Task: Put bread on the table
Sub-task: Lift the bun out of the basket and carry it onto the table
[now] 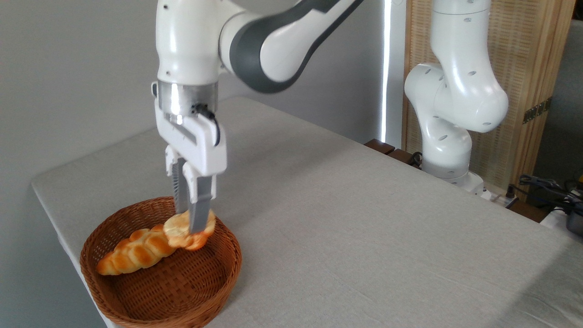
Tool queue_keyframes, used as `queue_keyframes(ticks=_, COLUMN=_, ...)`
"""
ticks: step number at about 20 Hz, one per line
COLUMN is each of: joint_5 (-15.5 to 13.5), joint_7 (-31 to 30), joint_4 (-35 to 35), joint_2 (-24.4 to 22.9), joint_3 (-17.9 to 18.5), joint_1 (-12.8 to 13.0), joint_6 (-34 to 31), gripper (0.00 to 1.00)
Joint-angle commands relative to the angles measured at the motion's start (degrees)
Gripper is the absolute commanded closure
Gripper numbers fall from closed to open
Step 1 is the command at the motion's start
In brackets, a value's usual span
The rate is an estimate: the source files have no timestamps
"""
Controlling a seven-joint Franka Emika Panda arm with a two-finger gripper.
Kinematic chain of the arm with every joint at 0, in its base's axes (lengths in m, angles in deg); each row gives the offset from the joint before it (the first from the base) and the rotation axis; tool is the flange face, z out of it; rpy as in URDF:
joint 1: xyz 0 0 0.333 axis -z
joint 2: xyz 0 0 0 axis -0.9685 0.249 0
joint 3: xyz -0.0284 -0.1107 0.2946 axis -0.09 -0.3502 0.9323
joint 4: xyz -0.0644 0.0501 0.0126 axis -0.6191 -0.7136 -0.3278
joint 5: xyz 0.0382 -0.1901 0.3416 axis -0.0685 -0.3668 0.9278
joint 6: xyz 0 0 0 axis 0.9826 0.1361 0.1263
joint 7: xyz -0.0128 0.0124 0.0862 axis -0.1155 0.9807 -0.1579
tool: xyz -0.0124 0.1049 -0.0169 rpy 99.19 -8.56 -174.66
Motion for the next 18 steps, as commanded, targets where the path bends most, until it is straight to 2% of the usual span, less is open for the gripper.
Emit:
queue_keyframes(ticks=1, joint_5=-1.91, joint_7=-0.97, joint_4=1.72, joint_2=-4.38, joint_3=0.15, joint_1=0.3, joint_6=-7.58, gripper=0.47)
queue_keyframes(ticks=3, joint_5=-3.66, joint_7=-0.79, joint_4=3.48, joint_2=-6.57, joint_3=0.23, joint_1=0.39, joint_6=-9.61, gripper=0.46)
queue_keyframes(ticks=7, joint_5=-5.25, joint_7=-0.7, joint_4=5.76, joint_2=-9.39, joint_3=0.15, joint_1=0.48, joint_6=-15.23, gripper=0.44)
queue_keyframes(ticks=8, joint_5=-5.34, joint_7=-0.79, joint_4=6.81, joint_2=-9.74, joint_3=-0.12, joint_1=0.57, joint_6=-15.94, gripper=0.4)
queue_keyframes(ticks=10, joint_5=-5.43, joint_7=-0.88, joint_4=9.19, joint_2=-10.36, joint_3=-0.56, joint_1=1.0, joint_6=-16.82, gripper=0.24)
queue_keyframes(ticks=11, joint_5=-5.34, joint_7=-0.96, joint_4=9.81, joint_2=-10.36, joint_3=-0.56, joint_1=2.05, joint_6=-16.74, gripper=0.11)
queue_keyframes(ticks=12, joint_5=-5.34, joint_7=-0.96, joint_4=10.16, joint_2=-10.28, joint_3=-0.56, joint_1=2.58, joint_6=-16.74, gripper=0.03)
queue_keyframes(ticks=13, joint_5=-5.34, joint_7=-0.96, joint_4=10.16, joint_2=-10.19, joint_3=-0.56, joint_1=2.68, joint_6=-16.74, gripper=0.0)
queue_keyframes(ticks=18, joint_5=-5.34, joint_7=-0.88, joint_4=10.16, joint_2=-9.84, joint_3=-0.56, joint_1=2.68, joint_6=-16.39, gripper=0.0)
